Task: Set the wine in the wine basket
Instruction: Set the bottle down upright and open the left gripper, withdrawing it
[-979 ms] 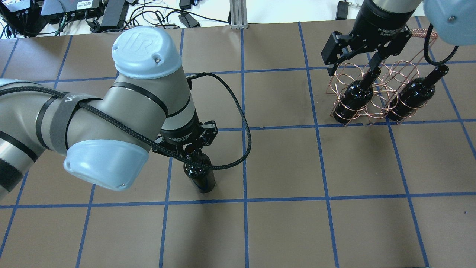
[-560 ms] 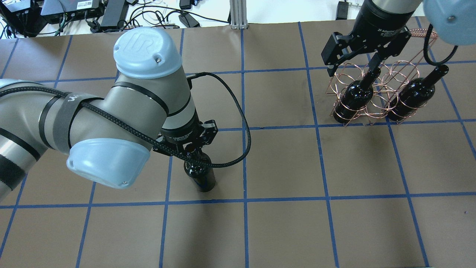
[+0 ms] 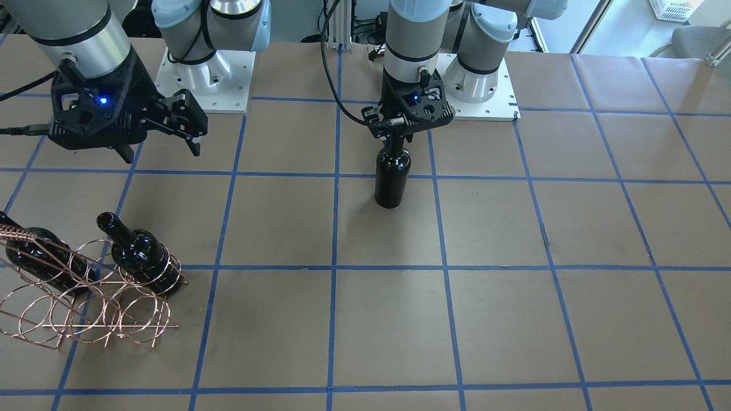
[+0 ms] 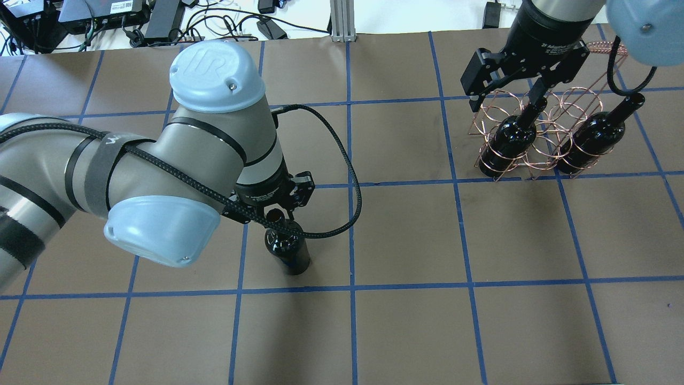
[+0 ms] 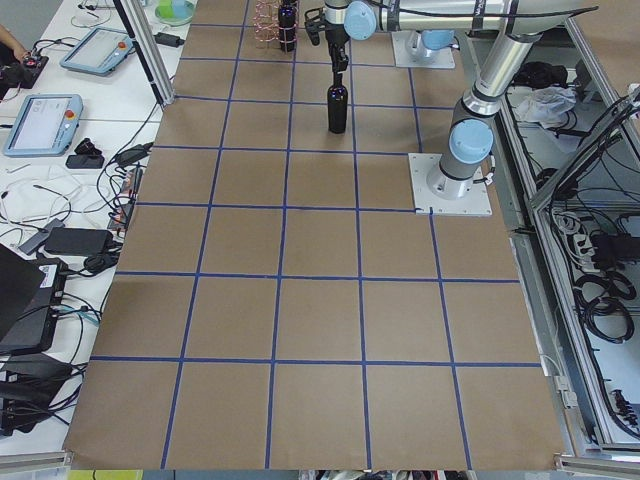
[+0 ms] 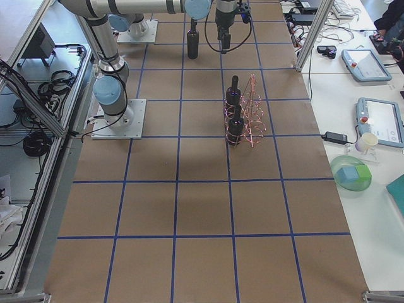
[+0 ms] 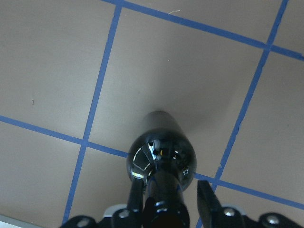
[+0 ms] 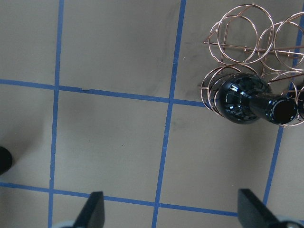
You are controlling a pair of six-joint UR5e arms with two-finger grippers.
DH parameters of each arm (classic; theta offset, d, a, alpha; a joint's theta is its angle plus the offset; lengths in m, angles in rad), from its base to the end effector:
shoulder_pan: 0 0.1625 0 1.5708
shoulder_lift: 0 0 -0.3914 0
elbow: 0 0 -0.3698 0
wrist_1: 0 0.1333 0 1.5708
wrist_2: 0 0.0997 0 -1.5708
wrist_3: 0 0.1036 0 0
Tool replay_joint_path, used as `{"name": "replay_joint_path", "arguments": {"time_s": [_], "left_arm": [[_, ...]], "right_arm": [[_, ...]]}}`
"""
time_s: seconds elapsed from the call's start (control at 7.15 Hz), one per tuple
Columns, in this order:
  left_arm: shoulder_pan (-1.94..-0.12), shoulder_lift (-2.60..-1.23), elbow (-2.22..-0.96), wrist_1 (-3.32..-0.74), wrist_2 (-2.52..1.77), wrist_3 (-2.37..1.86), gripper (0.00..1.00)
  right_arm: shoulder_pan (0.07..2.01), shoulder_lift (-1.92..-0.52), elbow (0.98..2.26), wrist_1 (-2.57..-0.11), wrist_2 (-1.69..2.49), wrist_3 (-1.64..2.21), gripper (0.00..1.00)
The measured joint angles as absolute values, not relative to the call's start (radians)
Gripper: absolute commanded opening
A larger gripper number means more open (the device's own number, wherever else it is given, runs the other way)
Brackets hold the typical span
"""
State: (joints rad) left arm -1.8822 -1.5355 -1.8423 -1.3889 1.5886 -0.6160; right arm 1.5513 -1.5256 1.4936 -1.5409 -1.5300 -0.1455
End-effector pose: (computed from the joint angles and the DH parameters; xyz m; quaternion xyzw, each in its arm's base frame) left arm -0.2598 -0.3782 0.3583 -0.1514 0.9881 0.0203 0.0201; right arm 0.1280 -0.4898 0.4620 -0.0630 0.9978 -0.0027 0.0202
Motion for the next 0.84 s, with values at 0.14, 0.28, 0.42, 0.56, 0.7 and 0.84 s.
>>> {"name": "replay_joint_path", "arguments": {"time_s": [0.14,0.28,0.42,0.56,0.7,0.84], "left_arm": [[-1.882,-1.536,-1.839,-1.39,1.588,-0.63,0.99],[-1.881,-1.533,-1.825,-1.392,1.588,-0.641,1.0],[-1.877,-1.528,-1.788,-1.405,1.594,-0.62,1.0],[-1.854,-1.525,-1.729,-1.455,1.598,-0.56,1.0],[-1.791,-1.52,-1.653,-1.551,1.6,-0.448,1.0],[-1.71,-1.514,-1.585,-1.646,1.598,-0.306,1.0]], "right_arm": [[1.552,-1.526,1.494,-1.541,-1.533,-0.147,1.0],[1.552,-1.525,1.494,-1.542,-1.535,-0.148,1.0],[1.552,-1.524,1.495,-1.542,-1.538,-0.148,1.0],[1.552,-1.524,1.495,-1.541,-1.54,-0.148,1.0],[1.552,-1.526,1.495,-1.539,-1.54,-0.145,1.0],[1.552,-1.529,1.495,-1.533,-1.54,-0.14,1.0]]}}
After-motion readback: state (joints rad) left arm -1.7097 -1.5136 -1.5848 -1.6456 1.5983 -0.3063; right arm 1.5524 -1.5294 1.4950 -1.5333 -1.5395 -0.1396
